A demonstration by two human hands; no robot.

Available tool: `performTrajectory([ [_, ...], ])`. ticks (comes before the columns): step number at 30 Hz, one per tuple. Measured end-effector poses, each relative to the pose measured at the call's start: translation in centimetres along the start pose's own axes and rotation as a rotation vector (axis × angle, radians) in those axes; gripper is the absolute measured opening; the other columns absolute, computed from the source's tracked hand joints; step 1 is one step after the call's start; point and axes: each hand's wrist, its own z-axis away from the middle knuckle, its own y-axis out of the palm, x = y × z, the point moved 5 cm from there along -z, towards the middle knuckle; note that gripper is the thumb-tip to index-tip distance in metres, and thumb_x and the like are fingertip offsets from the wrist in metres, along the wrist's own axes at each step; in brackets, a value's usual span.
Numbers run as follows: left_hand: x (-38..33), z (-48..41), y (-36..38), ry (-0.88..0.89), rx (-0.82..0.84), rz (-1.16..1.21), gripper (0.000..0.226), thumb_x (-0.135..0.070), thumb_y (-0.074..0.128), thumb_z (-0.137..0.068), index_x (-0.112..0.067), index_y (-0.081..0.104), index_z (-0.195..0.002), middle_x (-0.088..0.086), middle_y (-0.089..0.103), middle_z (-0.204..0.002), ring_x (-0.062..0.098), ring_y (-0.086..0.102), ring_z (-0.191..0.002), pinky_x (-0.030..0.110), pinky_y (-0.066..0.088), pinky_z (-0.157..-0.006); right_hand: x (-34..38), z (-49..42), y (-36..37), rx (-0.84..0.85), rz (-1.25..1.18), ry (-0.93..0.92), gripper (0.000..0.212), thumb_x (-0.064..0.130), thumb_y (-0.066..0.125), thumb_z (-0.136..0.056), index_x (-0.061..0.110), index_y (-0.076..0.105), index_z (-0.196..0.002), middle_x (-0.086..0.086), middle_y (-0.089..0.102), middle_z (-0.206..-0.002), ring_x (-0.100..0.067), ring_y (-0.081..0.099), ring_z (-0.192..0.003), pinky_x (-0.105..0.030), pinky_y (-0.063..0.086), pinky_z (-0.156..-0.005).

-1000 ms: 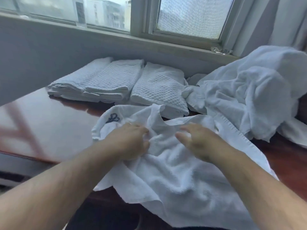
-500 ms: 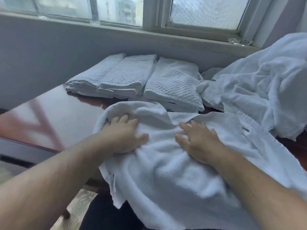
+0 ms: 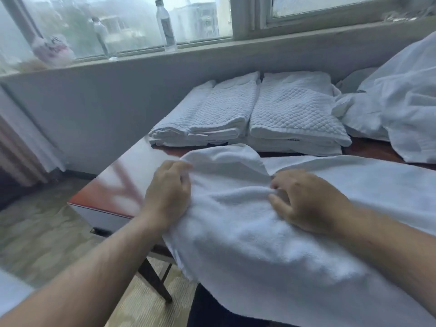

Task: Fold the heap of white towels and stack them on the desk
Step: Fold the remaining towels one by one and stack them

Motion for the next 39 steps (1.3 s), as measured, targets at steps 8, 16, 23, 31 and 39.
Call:
performTrajectory([
  [8,3.3,-2.1,-1.5,-0.423,0.187,0.052,0.021,-0.034,0.064,-0.091,-0.015,0.070,-0.085,0.003,0.069,-0.082,0.027,0.065,-0.084,0.028,0.045,-0.060,1.0,-3.8,2.2,0.212,0.059,0.322,0.076,0.071,0.016,-0.093,0.021,0.037,-0.147,-0.017,0.032,-0.156,-0.038,0.022,-0.143,-0.059,0.021,-0.114],
  [16,2.7,-1.8,-3.5,-0.363,0.562,0.589,0.034,-0.039,0.071,-0.089,-0.020,0.068,-0.117,0.010,0.073,-0.116,0.031,0.069,-0.109,0.052,0.053,-0.099,-1.0,-4.3,3.1,0.203,0.116,0.222,0.081,0.078,0.011,-0.086,0.044,-0.016,-0.154,-0.019,0.020,-0.162,-0.039,0.011,-0.149,-0.060,0.011,-0.118],
  [23,2.6,-2.8,-5.0,-0.200,0.404,-0.536,0.055,-0.033,0.062,-0.094,-0.027,0.041,-0.145,0.006,0.061,-0.132,0.029,0.057,-0.118,0.032,0.041,-0.082,-1.3,-4.2,2.9,0.198,0.132,0.246,0.083,0.079,0.013,-0.085,0.041,-0.006,-0.157,-0.016,0.011,-0.165,-0.036,0.010,-0.151,-0.056,0.011,-0.120],
  [31,-2.9,-0.9,-1.9,0.105,0.181,-0.456,0.070,-0.005,0.045,-0.084,-0.027,0.034,-0.150,0.001,0.045,-0.140,0.026,0.037,-0.127,0.039,0.033,-0.102,-1.6,-3.4,2.6,0.201,0.075,0.195,0.082,0.079,0.009,-0.082,0.043,0.015,-0.156,-0.008,0.029,-0.158,-0.030,0.022,-0.145,-0.049,0.013,-0.121],
  [39,-13.7,0.1,8.1,0.532,0.342,0.060,0.036,-0.007,0.056,-0.090,-0.029,0.075,-0.111,-0.007,0.067,-0.120,0.020,0.055,-0.114,0.034,0.041,-0.102,-8.0,0.3,-2.0,-0.124,-0.113,0.337,0.030,0.043,0.050,-0.091,0.021,0.070,-0.085,0.005,0.066,-0.100,-0.024,0.056,-0.105,-0.040,0.046,-0.086],
])
